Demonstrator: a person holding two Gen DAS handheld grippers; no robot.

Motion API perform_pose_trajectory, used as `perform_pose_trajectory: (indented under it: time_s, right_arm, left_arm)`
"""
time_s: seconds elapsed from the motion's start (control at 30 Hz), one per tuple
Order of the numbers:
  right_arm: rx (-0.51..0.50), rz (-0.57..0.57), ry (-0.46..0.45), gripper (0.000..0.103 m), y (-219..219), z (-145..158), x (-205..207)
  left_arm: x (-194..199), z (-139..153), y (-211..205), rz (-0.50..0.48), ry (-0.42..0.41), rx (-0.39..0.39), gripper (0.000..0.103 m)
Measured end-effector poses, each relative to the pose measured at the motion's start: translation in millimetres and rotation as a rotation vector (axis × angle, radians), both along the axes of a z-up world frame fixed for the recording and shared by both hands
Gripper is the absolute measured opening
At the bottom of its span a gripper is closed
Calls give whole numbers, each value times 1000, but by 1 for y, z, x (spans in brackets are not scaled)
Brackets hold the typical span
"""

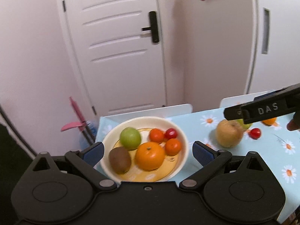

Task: Organize fruits
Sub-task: 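Move both tools back toward the loose fruit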

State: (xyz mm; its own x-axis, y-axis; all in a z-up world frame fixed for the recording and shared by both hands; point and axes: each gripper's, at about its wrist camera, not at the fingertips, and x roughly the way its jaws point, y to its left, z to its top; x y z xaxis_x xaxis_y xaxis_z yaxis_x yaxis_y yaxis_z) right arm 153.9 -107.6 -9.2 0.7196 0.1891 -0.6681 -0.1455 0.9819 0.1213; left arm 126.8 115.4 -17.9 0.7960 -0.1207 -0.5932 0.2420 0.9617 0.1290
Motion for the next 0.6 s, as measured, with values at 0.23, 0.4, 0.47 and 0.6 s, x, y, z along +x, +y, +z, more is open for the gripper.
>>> perform_pose_trajectory:
  time_s: [0.23, 0.4, 0.47, 0.6]
  right_arm:
    - [-8, -63, 8, 101, -49, -4, -19]
    - [-32, -21, 22, 101, -87, -14, -21]
    - [-42, 15, 25, 101, -103, -20, -19]
    - [-68, 91, 39, 99, -127, -39, -13]
  left_arm:
    - [-2, 4, -30, -59, -14, 15, 102]
    - [-5, 1, -61, -61, -31, 32, 102]
    - [-4, -2, -77, -58, -33, 45, 102]
    - [6, -15, -101, -53, 4, 34, 102]
